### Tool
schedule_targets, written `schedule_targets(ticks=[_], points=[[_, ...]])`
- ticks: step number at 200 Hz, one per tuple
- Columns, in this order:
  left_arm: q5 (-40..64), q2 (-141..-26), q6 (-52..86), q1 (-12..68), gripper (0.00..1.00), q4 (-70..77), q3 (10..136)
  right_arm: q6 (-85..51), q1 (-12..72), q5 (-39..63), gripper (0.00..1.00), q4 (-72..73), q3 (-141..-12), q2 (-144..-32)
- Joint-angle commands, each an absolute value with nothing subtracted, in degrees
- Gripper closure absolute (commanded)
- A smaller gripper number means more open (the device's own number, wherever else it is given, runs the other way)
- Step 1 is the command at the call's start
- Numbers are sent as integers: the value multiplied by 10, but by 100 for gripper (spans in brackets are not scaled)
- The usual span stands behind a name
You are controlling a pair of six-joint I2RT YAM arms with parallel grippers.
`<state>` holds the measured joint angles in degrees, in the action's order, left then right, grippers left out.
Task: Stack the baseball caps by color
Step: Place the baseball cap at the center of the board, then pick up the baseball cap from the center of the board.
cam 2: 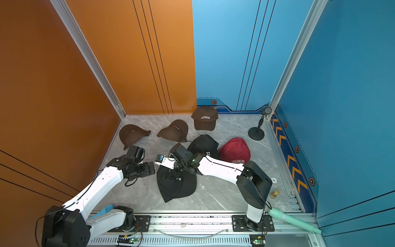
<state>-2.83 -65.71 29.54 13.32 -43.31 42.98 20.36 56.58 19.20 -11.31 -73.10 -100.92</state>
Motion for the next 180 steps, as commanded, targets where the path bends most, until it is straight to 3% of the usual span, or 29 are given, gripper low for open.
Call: schedule_targets(ticks=[1, 71, 180], points=[[-46, -660, 321, 144, 2, -447, 415, 226, 566, 191, 0, -111, -742, -1005], [58, -633, 350, 122, 2, -352, 351, 264, 567, 264, 0, -119, -725, -1030], [159, -607, 349, 102, 2, -283, 331, 233, 567, 163, 0, -52, -734, -1083]])
